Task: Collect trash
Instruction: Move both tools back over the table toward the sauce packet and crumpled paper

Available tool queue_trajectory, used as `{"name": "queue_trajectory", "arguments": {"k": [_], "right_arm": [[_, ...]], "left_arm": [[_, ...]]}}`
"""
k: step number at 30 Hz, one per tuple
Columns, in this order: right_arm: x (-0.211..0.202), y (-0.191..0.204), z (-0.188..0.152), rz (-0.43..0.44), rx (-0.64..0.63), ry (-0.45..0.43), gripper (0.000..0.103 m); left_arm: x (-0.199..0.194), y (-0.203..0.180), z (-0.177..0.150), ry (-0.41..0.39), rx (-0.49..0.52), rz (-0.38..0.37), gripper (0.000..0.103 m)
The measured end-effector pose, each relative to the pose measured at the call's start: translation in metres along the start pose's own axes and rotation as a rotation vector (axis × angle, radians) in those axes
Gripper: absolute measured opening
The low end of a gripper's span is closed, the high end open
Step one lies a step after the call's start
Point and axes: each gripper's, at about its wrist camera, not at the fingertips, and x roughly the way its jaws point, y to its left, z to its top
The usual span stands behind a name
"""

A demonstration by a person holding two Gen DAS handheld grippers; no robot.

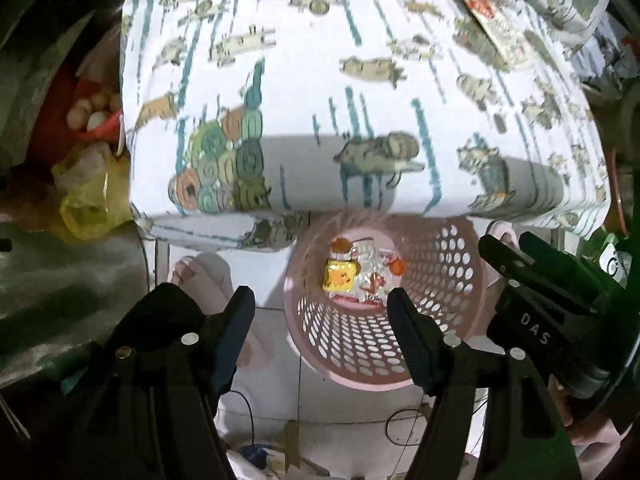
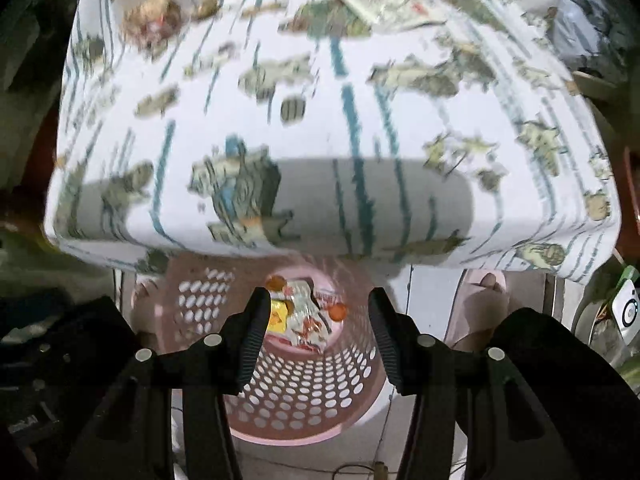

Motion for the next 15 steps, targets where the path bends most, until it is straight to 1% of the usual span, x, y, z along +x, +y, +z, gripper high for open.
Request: {"name": "queue_trajectory", "arguments": {"k": [8,12,15], "right_arm": [[-0.035,-0.005,0.016,-0.021,0.012,-0.107,0.053],[-0.053,-0.007,0.023,-0.025,0.008,-0.151,0.053],[-0.063,-0.005,0.032,-0.025,-0.029,-0.175,0.053]], "left_arm": [[-0.018,-0.002,0.009,-0.061,0.003,0.02,0.069],[-0.028,-0.001,0.011,-0.083,0.007,0.012,0.069],[-0.049,-0.003,0.016,-0.134,0.026,0.002,0.069]]}}
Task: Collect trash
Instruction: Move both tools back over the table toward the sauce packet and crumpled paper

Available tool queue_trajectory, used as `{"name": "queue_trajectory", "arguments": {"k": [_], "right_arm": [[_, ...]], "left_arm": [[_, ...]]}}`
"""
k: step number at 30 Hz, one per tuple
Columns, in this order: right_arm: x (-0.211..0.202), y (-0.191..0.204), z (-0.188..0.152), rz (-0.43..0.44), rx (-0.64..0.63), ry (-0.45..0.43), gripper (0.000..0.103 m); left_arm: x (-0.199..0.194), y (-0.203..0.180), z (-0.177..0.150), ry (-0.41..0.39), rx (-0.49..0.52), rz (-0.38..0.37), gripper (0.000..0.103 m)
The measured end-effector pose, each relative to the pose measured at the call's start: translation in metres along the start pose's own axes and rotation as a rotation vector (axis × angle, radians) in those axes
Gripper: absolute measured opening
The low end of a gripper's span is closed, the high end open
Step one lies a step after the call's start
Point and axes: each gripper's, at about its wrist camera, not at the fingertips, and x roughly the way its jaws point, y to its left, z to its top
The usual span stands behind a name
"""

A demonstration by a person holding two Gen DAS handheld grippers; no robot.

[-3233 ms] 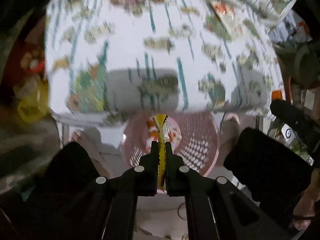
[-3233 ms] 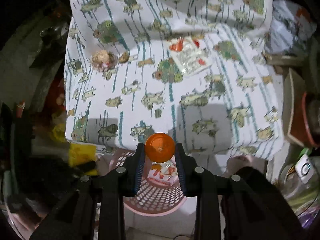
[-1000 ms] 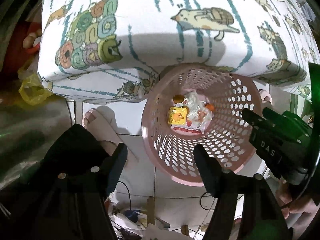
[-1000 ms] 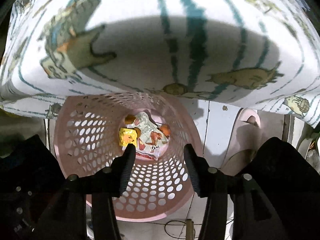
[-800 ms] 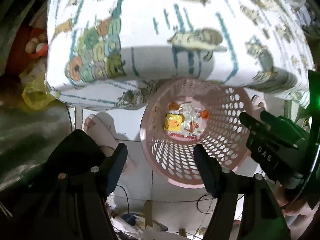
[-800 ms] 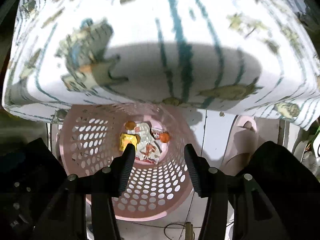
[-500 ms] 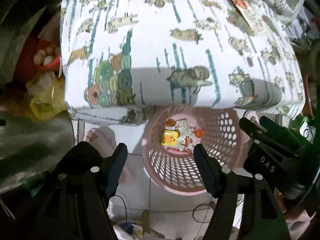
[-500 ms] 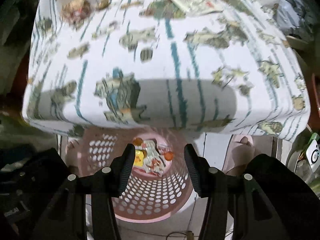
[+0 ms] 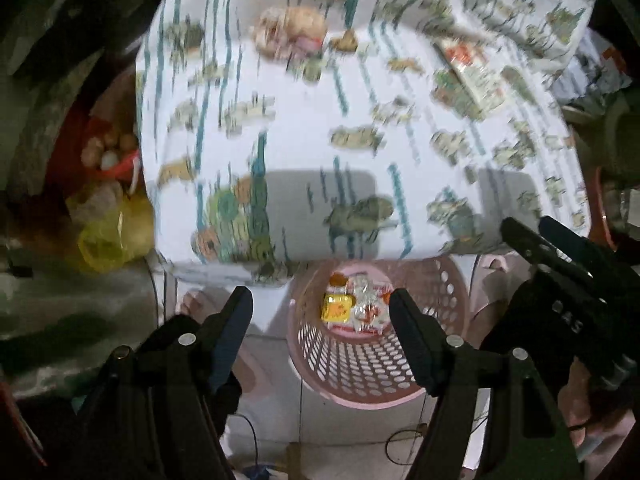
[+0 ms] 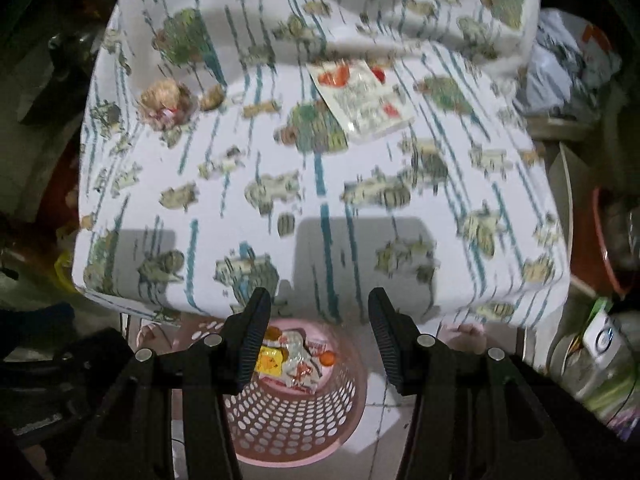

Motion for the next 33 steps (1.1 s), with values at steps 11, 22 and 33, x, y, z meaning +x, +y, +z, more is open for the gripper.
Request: {"name": "queue_trajectory", "arguments": {"k": [11,22,33], "right_arm": [[-0.065,-0.013,0.084,-0.062,-0.133,-0.164,0.053],[-0.08,-0.07,0.141,-0.085,-0.009,-0.251,0.053],[-0.029,-0.119,0.154,-0.043,0.164,-0.147,0.053]], "left_arm": [[-0.088,0.021,0.081,-0.215,-0.004,0.036,0.08],[-0.061,0.071,0.122,-0.207,-0.111,-0.022,0.084],[-0.028,0.102,0.144,-0.124,-0.221,-0.057,0.084]]}}
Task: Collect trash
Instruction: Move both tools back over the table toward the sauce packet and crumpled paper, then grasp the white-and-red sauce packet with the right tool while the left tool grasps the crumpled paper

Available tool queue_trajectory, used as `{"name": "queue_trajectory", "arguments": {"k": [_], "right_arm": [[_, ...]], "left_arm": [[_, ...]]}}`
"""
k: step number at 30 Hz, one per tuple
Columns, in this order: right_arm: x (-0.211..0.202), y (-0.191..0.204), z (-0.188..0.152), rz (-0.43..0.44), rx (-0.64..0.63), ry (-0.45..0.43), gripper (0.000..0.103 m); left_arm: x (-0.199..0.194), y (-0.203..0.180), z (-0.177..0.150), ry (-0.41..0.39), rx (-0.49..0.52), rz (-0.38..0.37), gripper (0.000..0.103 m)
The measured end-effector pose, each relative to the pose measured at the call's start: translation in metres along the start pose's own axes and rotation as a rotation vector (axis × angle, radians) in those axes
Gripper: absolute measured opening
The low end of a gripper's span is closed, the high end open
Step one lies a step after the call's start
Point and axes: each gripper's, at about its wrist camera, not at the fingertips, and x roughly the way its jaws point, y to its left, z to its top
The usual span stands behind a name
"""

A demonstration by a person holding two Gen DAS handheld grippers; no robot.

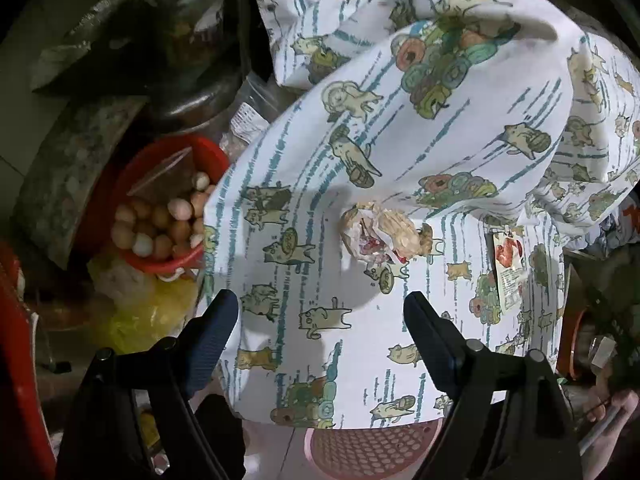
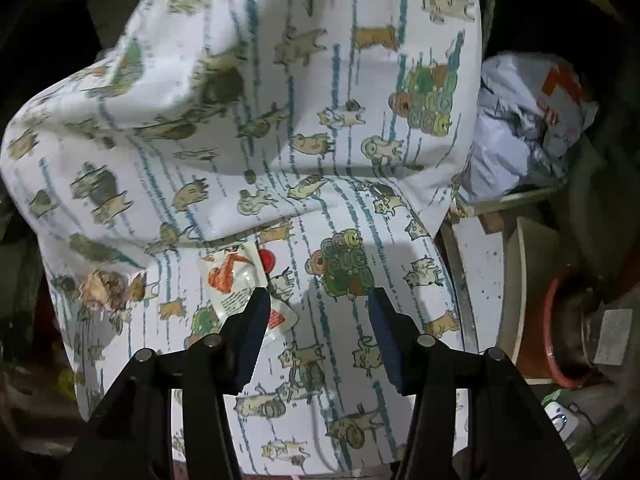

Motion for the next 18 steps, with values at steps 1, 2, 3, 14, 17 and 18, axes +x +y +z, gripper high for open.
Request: {"name": "queue_trajectory", "arguments": {"k": [1,2,3,14,17,18], "right_arm": [[0.006,0.001,0.002,0.004,0.0,0.015,0.054],[0.011,0.003,0.004,0.01,-0.003,0.029,0.056],[0.018,0.006,0.006,0.02,-0.01,0.047,0.065],[0.084,0.056,0.008,-0.007,-0.126,0.163,0.075],[0.1,0.067,0.009,-0.006,-0.119,0.193,0.075],[0.107,0.07,0.007,0.001,-0.123,0.214,0.075]], "left_arm": [[0.002,-0.002,0.001,0.003,0.002,-0.003,0.084],[0.003,-0.003,0.001,0.005,0.004,-0.004,0.084],[0.004,-0.005,0.001,0.007,0.007,-0.002,0.084],[0.018,-0.025,0.015,0.047,-0.012,-0.052,0.084],[0.021,-0.031,0.019,0.052,0.012,-0.053,0.084],[0.022,-0.031,0.02,0.051,0.015,-0.051,0.084]]}}
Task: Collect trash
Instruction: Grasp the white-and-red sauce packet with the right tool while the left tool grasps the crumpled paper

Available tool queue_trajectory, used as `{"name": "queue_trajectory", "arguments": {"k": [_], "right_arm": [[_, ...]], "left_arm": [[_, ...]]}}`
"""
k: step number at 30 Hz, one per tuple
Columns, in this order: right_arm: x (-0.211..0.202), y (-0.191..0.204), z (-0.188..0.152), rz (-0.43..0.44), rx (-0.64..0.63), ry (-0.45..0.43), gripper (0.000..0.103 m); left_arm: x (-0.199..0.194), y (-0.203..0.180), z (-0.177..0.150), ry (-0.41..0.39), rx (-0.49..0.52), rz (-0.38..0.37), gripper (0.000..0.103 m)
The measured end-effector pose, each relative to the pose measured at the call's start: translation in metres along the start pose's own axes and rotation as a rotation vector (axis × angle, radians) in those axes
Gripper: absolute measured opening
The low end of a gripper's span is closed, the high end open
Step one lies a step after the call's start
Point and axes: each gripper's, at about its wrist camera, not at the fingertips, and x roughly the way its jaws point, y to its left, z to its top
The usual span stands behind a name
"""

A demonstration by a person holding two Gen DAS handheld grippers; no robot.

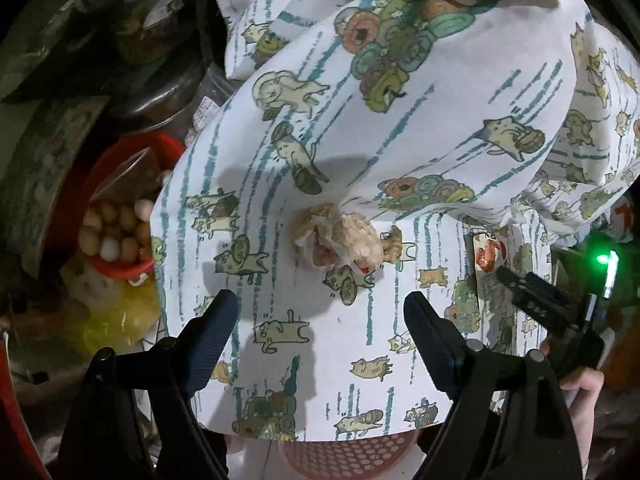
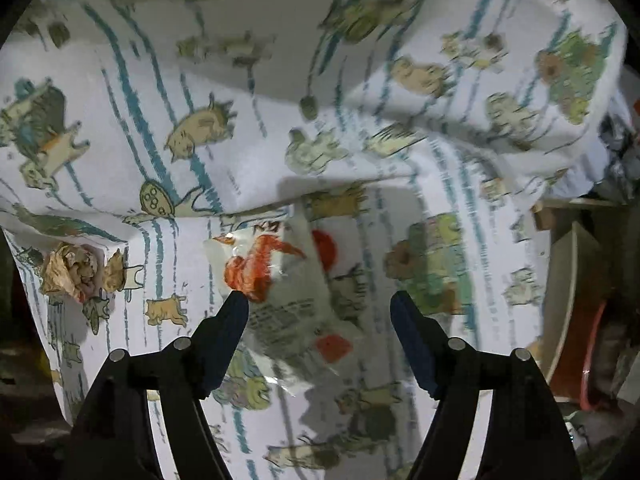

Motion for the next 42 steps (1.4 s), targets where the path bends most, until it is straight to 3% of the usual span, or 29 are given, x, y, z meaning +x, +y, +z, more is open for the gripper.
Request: {"name": "queue_trajectory", "arguments": {"k": [5,8,11,13,14,15,16,20,22,24,27,29,34,38,39,41,42], "right_arm": [[0.024,0.016,-0.005,-0.05,-0.101,0.072,0.075],[0.028,0.026,-0.013,-0.031,-0.164,0.085,0.075],[0.023,0.035,-0.021,-0.03,-0.229,0.071,0.061],[0.015,0.036,-0.024,-0.045,-0.219,0.057,0.044],[0.01,0.036,-0.024,-0.052,-0.202,0.047,0.041],[0.003,0.034,-0.025,-0.031,-0.181,0.043,0.032],[-0.006,0.032,-0.026,0.015,-0.156,0.015,0.029],[-0.024,0.027,-0.037,0.036,-0.107,-0.022,0.026],[-0.031,0.014,-0.042,0.112,-0.027,0.005,0.011],[-0.039,0.006,-0.046,0.171,0.035,0.013,0.011],[-0.048,0.003,-0.042,0.178,0.032,-0.016,0.011],[-0.056,0.008,-0.036,0.189,-0.024,-0.035,0.011],[-0.065,0.009,-0.01,0.26,-0.044,-0.049,0.011],[-0.07,0.01,-0.006,0.226,-0.084,-0.074,0.011],[-0.071,0.006,-0.007,0.215,-0.087,-0.073,0.011],[-0.07,0.0,-0.008,0.222,-0.082,-0.065,0.011],[-0.072,-0.003,-0.008,0.226,-0.077,-0.064,0.011]], "left_arm": [[0.005,0.006,0.009,0.007,-0.01,0.01,0.084],[0.007,0.009,0.015,0.01,-0.022,-0.016,0.084],[0.007,0.009,0.016,0.001,-0.02,-0.023,0.084],[0.007,0.008,0.015,-0.006,-0.015,-0.02,0.084],[0.007,0.008,0.015,-0.007,-0.016,-0.028,0.082],[0.007,0.009,0.014,-0.009,-0.021,-0.043,0.08],[0.007,0.011,0.012,-0.01,-0.023,-0.058,0.069],[0.015,0.016,0.006,0.038,-0.06,-0.137,0.045],[0.018,0.015,0.003,0.037,-0.056,-0.114,0.044],[0.019,0.009,0.005,0.018,-0.032,-0.055,0.044],[0.024,0.0,0.014,0.013,-0.017,-0.048,0.053],[0.031,-0.008,0.021,0.009,-0.01,-0.024,0.07],[0.061,-0.019,0.031,0.067,-0.01,0.017,0.071],[0.077,-0.025,0.035,0.077,0.023,0.043,0.07],[0.078,-0.025,0.034,0.071,0.032,0.065,0.067],[0.079,-0.024,0.032,0.086,0.041,0.057,0.022],[0.08,-0.023,0.031,0.11,0.035,0.027,0.018]]}}
